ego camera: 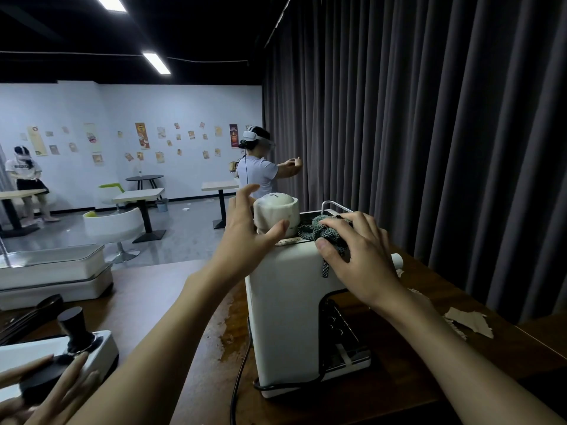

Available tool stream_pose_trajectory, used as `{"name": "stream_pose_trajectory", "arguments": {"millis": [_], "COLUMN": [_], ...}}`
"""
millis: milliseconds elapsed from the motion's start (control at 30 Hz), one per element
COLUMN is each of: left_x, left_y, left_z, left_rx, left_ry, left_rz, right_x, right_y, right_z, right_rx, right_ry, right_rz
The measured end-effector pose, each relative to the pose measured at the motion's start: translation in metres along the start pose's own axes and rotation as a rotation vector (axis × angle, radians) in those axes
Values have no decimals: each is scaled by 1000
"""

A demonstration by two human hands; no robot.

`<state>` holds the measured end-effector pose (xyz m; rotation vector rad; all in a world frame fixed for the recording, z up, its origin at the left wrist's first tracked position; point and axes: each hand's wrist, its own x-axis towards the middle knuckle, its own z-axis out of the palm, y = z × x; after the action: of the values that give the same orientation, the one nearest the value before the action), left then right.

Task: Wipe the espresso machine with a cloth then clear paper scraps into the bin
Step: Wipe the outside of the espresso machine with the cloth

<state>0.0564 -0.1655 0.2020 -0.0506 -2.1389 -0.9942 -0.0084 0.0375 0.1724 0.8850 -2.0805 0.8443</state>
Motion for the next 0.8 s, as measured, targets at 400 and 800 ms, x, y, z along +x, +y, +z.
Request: {"name": "stream_pose_trajectory", "arguments": {"millis": [400,800], "left_x": [7,14], "left_y": [6,26], "left_z": [-6,-5], "left_rx": [-88,-299], "left_ry": [-24,122], "left_rz": [-68,-139], "right_x": [0,4], "right_y": [0,0], "right_z": [-2,-9], "right_rx": [0,139], "right_ry": [-19,-15], "right_rz": [-1,31]}}
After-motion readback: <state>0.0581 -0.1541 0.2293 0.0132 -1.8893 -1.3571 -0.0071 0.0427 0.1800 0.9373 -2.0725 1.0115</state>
